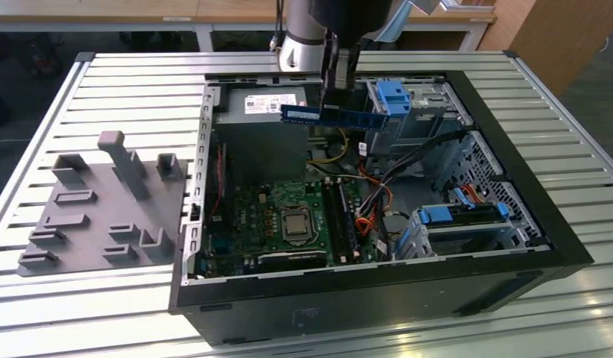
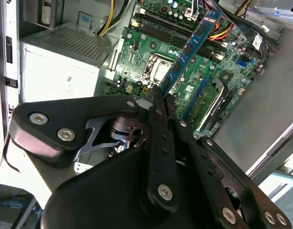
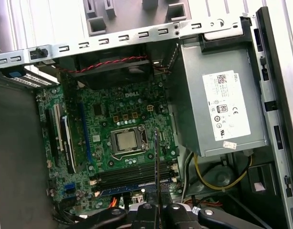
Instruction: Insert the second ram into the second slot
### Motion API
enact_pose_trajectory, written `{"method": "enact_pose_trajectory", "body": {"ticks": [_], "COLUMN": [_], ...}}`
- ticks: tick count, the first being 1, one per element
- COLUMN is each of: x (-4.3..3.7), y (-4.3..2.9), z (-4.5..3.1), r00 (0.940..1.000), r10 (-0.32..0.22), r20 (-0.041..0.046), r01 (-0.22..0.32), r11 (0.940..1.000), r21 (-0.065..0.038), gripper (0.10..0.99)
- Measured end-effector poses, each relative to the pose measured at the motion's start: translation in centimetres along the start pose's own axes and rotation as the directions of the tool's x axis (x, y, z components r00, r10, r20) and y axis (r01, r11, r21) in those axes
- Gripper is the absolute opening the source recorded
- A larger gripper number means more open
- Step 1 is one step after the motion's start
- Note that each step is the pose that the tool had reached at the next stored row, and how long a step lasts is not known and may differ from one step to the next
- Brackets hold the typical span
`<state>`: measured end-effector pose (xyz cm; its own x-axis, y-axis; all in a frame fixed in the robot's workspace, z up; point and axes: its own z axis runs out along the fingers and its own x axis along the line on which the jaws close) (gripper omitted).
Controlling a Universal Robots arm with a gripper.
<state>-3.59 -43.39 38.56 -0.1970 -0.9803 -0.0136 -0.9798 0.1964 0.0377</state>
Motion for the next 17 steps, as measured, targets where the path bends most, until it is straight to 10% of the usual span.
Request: {"method": "enact_pose_trajectory", "body": {"ticks": [17], "x": [0.0], "y": [0.0], "z": [0.0], "r00": [0.998], "r10": [0.063], "r20": [0.0023], "r01": [-0.063], "r11": [0.998], "r21": [0.001], "gripper": [0.137]}}
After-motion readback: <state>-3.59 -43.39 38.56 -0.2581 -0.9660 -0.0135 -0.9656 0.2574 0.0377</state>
